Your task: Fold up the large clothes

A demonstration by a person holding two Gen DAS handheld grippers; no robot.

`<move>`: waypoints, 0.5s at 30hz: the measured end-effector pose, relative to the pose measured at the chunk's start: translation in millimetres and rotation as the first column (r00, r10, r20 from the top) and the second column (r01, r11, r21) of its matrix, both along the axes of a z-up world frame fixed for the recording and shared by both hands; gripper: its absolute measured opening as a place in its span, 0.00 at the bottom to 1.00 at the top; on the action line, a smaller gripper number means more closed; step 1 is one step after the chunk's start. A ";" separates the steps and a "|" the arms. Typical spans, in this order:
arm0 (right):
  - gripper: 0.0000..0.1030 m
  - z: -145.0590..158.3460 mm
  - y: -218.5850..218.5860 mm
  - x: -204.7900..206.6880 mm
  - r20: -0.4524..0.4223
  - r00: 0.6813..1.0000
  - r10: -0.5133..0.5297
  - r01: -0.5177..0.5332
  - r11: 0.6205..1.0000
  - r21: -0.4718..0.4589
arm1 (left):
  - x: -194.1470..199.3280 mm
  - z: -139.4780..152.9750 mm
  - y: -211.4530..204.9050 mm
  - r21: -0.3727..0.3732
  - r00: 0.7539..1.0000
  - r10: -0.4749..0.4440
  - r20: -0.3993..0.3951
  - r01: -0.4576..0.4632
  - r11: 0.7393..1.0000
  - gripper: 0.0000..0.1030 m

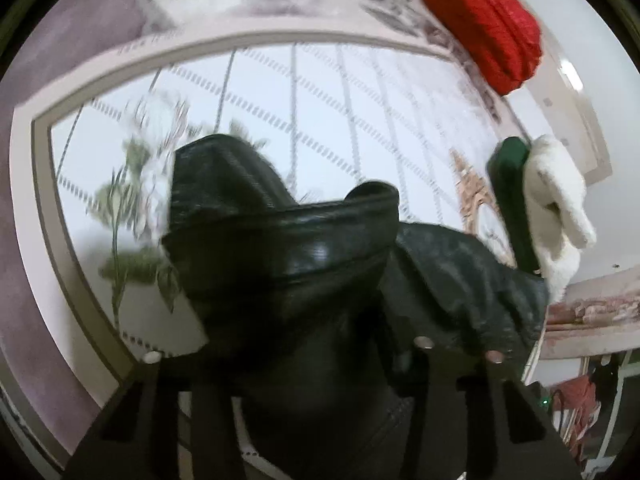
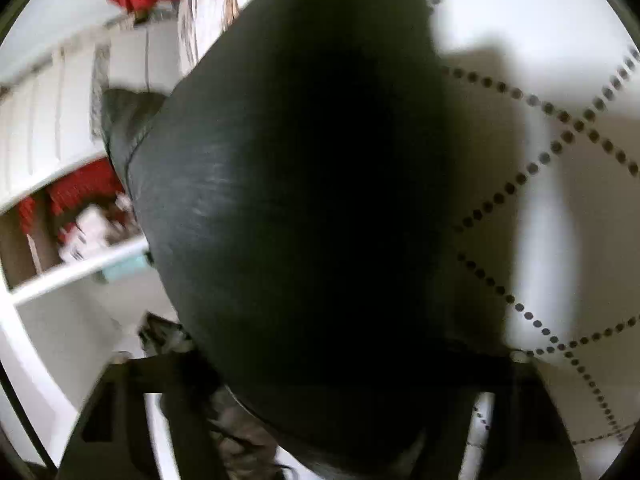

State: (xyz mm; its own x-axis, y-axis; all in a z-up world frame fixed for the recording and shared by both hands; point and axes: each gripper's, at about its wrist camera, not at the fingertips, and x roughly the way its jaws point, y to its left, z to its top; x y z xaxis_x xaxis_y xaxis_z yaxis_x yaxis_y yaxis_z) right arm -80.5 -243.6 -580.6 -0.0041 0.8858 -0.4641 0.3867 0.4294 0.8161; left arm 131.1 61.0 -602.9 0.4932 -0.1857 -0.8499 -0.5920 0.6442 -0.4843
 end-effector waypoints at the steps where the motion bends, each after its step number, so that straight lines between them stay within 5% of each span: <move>1: 0.59 2.9 0.9 -1.0 0.005 1.000 -0.017 0.017 1.000 0.000 | 1.1 5.2 0.5 -0.004 1.000 -0.002 0.008 0.002 1.000 0.34; 6: 0.47 29.3 12.4 3.2 0.038 0.999 -0.033 0.034 0.999 -0.014 | 4.0 26.3 4.9 0.010 0.999 -0.029 0.032 0.028 1.000 0.30; 15: 0.44 103.4 -2.0 30.4 0.124 0.991 0.043 -0.042 0.999 -0.008 | 22.7 70.8 -4.6 0.010 0.995 -0.060 0.085 0.059 0.998 0.28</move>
State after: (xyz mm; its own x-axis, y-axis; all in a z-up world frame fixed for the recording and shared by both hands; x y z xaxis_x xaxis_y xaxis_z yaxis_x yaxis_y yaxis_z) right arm -50.1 -245.6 -477.2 0.0162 0.8836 -0.4680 0.2642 0.4476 0.8543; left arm 153.8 56.4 -532.2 0.5519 -0.2107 -0.8068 -0.5093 0.6809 -0.5263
